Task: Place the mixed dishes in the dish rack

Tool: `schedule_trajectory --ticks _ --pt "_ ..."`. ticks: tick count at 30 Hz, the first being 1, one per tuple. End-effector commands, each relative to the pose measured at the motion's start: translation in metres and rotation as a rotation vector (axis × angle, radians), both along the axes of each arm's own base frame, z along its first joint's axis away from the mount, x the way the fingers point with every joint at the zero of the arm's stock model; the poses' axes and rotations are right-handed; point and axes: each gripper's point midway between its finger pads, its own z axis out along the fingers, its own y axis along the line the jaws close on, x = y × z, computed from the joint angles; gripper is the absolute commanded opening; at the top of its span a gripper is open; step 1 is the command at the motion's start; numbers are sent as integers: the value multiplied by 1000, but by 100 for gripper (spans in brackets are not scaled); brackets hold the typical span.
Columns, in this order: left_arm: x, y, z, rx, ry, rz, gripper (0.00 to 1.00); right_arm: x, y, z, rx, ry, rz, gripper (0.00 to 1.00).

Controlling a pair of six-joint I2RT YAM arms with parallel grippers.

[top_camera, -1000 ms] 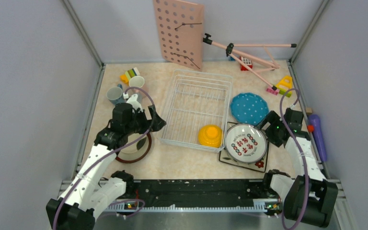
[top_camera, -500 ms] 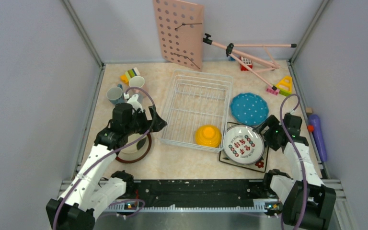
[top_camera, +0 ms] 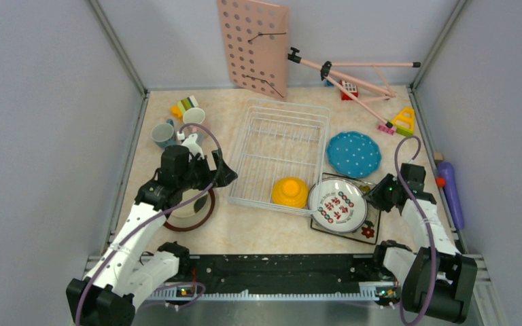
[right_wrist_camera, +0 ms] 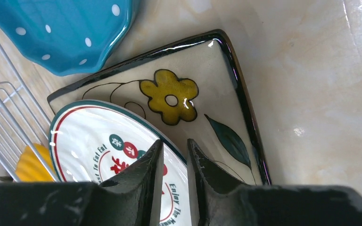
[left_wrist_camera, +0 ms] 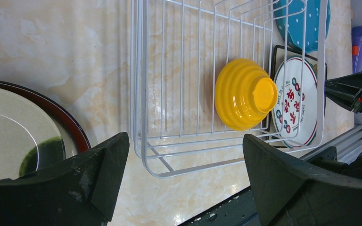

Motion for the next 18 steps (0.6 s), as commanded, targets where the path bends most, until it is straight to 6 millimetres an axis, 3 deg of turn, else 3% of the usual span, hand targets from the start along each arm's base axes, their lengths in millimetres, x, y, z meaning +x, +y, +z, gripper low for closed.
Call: schedule_trajectory --ticks 1,3,4,9,12,15,16,17,18 --pt "6 -5 21 -29 -67 -17 95 4 -5 6 -15 -9 -20 22" --pt "6 -6 20 -29 -63 -18 95 3 -8 8 -26 5 -39 29" --pt "6 -6 19 -30 -61 -18 95 2 -9 9 -25 12 -46 40" --pt "6 -8 22 -39 -60 -26 95 -8 -6 7 6 98 -87 57" --pt "6 -9 24 -44 -64 -26 95 -19 -6 10 -7 164 -89 65" --pt "6 -8 25 -45 -70 -25 95 -28 0 14 -15 186 -85 65" --pt "6 -9 25 -46 -71 -25 95 -31 4 15 -7 186 -79 72" --pt "6 -9 25 -47 -69 -25 95 -34 8 15 3 190 -72 91" --pt "6 -9 25 -48 -69 -28 95 -37 12 15 8 191 -62 98"
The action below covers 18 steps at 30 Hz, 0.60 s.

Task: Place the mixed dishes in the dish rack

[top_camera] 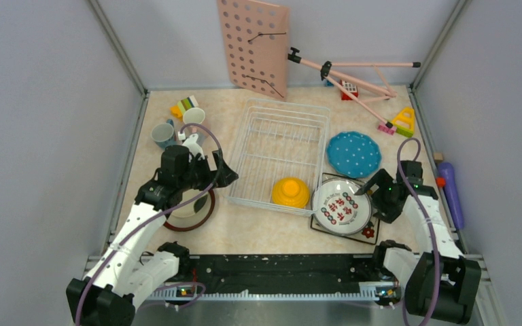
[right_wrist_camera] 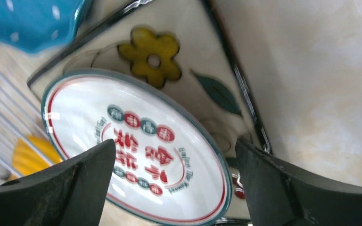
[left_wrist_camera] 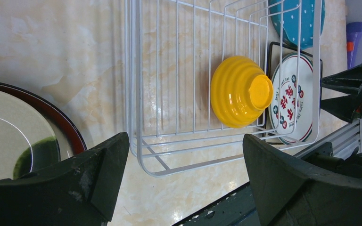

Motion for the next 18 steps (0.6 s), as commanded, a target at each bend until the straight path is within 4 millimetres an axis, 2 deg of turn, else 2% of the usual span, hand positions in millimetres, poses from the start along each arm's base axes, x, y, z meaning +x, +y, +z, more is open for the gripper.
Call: schedule_trajectory --ticks 1,7,15,17,18 --pt "8 -7 25 -39 -73 -15 95 -16 13 10 3 29 16 99" --pt "7 -6 27 -37 -84 -11 95 -33 13 9 -19 63 -21 99" --pt "9 -7 28 -41 -82 -14 95 -56 26 -7 48 118 -61 92" --pt "10 -7 29 -42 -83 -15 95 -58 26 -7 46 118 -58 87" --pt "10 -7 28 -41 -83 -13 95 -58 25 -7 43 114 -58 80"
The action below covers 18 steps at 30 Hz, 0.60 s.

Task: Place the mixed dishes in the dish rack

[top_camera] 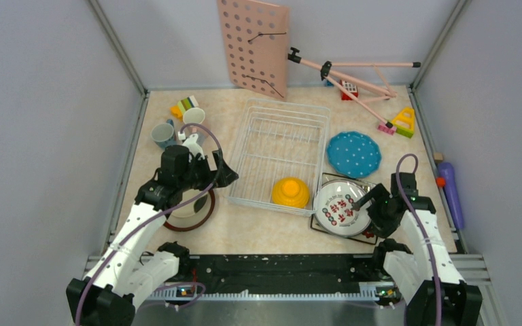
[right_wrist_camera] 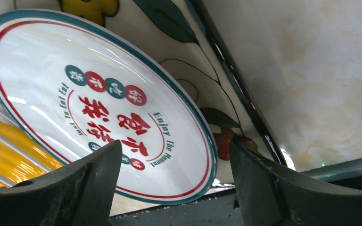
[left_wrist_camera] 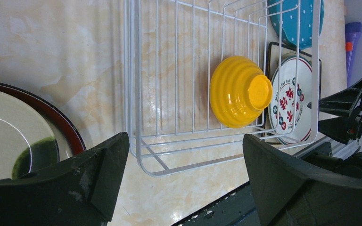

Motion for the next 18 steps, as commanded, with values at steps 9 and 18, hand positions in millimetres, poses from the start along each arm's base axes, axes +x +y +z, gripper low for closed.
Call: schedule_trajectory --ticks 9,18 --pt "9 -4 29 -23 -92 -10 95 1 -4 20 -27 -20 -13 0" --pt "5 -3 35 -26 -108 -17 96 14 -23 92 -139 -173 -54 0"
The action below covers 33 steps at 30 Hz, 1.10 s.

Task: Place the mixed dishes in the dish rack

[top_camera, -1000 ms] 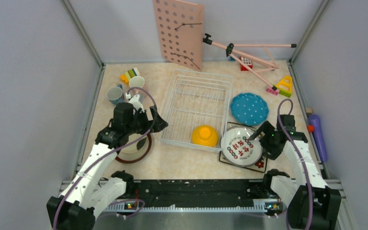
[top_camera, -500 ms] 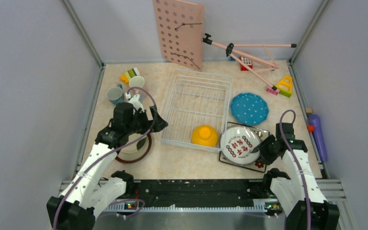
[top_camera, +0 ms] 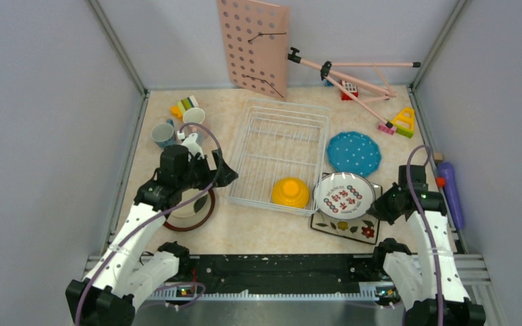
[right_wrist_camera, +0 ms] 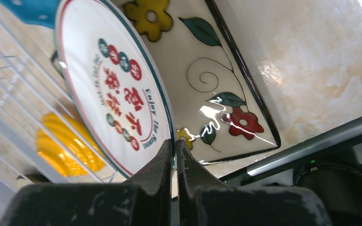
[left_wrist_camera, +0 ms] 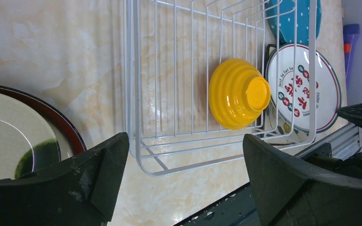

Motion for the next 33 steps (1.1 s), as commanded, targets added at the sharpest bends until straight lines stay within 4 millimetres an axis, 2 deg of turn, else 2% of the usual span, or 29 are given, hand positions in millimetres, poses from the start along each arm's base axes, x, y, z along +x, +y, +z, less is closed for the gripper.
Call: schedule_trajectory --ticks 1,6,8,14,17,19,23,27,30,33 --pt "4 -7 33 -35 -100 -33 96 10 -10 43 -62 -115 -19 0" --pt "-1 -30 65 -3 -259 -145 94 17 -4 54 -29 -128 0 0" --pt "-3 -48 80 37 -358 -187 92 19 0 54 -11 -130 9 0" --pt "-27 -128 112 117 -653 -480 84 20 5 55 18 -137 18 0" --pt "-67 -175 119 124 -873 -774 84 19 7 56 28 -139 25 0" --pt "-84 -200 119 130 -970 -912 85 19 8 56 34 -138 29 0" --pt "-95 -245 106 192 -1035 -1025 86 19 11 57 46 -140 35 0" --pt "-104 -286 76 313 -1070 -1082 86 20 13 59 60 -150 41 0" --pt "-107 -309 55 346 -1078 -1096 85 21 14 62 65 -157 41 0" --pt "-108 -321 41 348 -1055 -1118 87 22 16 65 74 -169 46 0"
